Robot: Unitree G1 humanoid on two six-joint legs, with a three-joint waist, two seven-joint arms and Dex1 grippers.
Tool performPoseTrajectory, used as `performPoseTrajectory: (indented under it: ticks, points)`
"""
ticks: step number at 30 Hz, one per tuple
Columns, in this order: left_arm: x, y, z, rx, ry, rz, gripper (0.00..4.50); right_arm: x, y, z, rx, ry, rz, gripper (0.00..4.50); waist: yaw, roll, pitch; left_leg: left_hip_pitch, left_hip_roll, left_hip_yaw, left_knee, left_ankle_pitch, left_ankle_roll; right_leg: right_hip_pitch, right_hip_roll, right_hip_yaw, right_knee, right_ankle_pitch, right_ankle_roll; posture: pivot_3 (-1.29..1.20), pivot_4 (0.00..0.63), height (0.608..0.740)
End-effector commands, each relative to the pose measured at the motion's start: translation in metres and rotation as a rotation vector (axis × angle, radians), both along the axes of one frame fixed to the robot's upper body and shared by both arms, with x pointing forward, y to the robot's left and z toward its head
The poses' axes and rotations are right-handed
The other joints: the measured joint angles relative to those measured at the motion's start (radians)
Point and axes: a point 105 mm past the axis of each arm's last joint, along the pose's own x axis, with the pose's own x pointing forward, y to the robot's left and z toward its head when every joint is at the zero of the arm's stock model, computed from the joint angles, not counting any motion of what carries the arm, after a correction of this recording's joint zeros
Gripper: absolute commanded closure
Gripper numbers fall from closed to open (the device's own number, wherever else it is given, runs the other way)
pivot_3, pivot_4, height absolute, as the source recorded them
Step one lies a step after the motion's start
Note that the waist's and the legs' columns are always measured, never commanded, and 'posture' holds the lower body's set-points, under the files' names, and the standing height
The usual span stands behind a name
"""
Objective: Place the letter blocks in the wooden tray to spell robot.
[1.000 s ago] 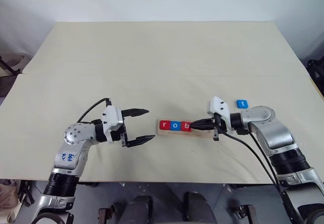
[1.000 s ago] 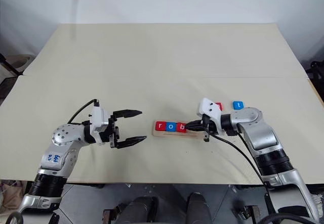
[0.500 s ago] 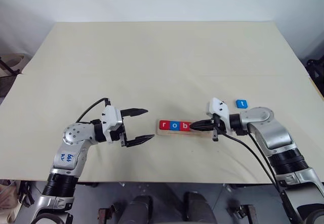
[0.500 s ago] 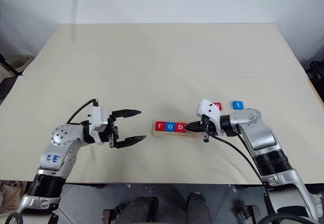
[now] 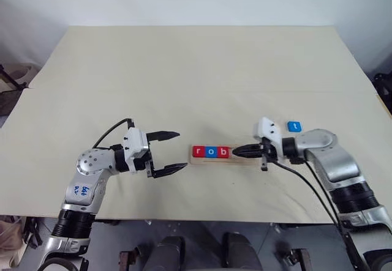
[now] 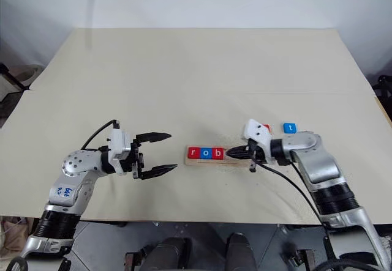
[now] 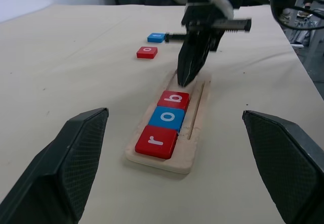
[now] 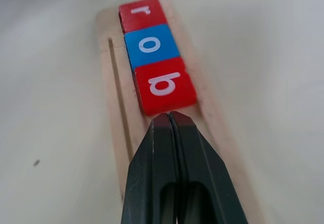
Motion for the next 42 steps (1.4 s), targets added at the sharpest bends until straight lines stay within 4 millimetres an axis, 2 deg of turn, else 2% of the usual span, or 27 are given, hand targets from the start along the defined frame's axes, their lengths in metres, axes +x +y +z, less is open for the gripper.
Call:
performPoseTrajectory:
  ticks: [1,3,8,10,12,15,20,24,28,35,42]
  points:
    - [-0.003,-0.002,0.007,-0.012,-0.030,-0.018,0.00,-0.007,-0.025,0.029,0.106,-0.112,-0.099,4.31,0.001,0.000,0.000,0.000,0.000,0.000,0.000,0.000,0.000,0.000,0.000,0.000,0.000,0.000,0.000,0.00,0.150,0.740]
    - [-0.002,-0.002,0.007,-0.012,-0.028,-0.019,0.00,-0.016,-0.048,0.032,0.154,-0.128,-0.196,3.92,0.007,0.000,0.000,0.000,0.000,0.000,0.000,0.000,0.000,0.000,0.000,0.000,0.000,0.000,0.000,0.00,0.150,0.740]
    - [0.001,-0.002,0.005,-0.012,-0.021,-0.026,0.00,-0.047,-0.096,0.025,0.205,-0.190,-0.429,2.34,0.021,0.000,0.000,0.000,0.000,0.001,0.000,0.000,0.000,0.001,0.000,0.000,0.000,0.000,0.000,0.00,0.150,0.740]
    - [0.005,-0.003,0.005,-0.015,-0.015,-0.032,0.00,-0.067,-0.122,0.018,0.227,-0.226,-0.573,1.67,0.022,0.000,0.000,0.000,0.000,0.001,0.000,0.000,0.000,0.001,0.000,0.000,0.000,0.000,0.000,0.00,0.150,0.740]
    - [0.007,-0.004,0.004,-0.017,-0.011,-0.036,0.00,-0.083,-0.135,0.010,0.222,-0.239,-0.650,1.01,0.024,0.000,0.000,0.001,0.000,0.001,0.000,0.000,0.000,0.002,0.000,0.000,0.000,0.000,0.000,0.00,0.150,0.740]
    - [0.010,-0.005,0.004,-0.018,-0.007,-0.049,0.00,-0.098,-0.144,0.000,0.213,-0.250,-0.713,0.02,0.015,0.000,0.000,0.003,-0.001,0.002,-0.001,0.000,0.001,0.003,0.000,0.001,-0.001,0.000,0.000,0.00,0.150,0.740]
    - [0.014,-0.007,0.005,-0.011,-0.009,-0.069,0.00,-0.111,-0.156,-0.013,0.199,-0.257,-0.784,0.02,0.007,0.000,0.000,0.006,0.000,0.005,-0.003,0.000,0.001,0.003,0.001,0.004,0.000,0.000,0.000,0.00,0.150,0.740]
    - [0.016,-0.007,0.006,-0.007,-0.016,-0.075,0.00,-0.110,-0.158,-0.016,0.200,-0.257,-0.782,0.02,0.009,0.000,0.000,0.006,0.001,0.005,-0.003,0.000,0.001,0.003,0.001,0.004,0.000,0.000,0.000,0.00,0.150,0.740]
    - [0.016,-0.008,0.008,-0.011,-0.027,-0.074,0.00,-0.102,-0.151,-0.017,0.212,-0.246,-0.734,0.02,0.012,0.000,0.000,0.006,0.000,0.005,-0.003,0.000,0.001,0.003,0.001,0.004,0.000,0.000,0.000,0.00,0.150,0.740]
    - [0.014,-0.005,0.008,-0.015,-0.033,-0.050,0.00,-0.058,-0.132,0.009,0.247,-0.266,-0.684,0.02,0.005,0.000,0.000,0.006,0.001,0.004,-0.002,0.000,0.001,0.003,0.001,0.003,0.001,0.000,0.000,0.00,0.150,0.740]
    - [0.012,-0.007,0.008,-0.022,-0.035,-0.040,0.00,-0.002,-0.119,0.014,0.221,-0.145,-0.853,0.02,0.008,0.000,0.000,0.005,0.001,0.004,-0.002,0.000,0.001,0.003,0.001,0.003,0.000,0.000,0.000,0.00,0.150,0.740]
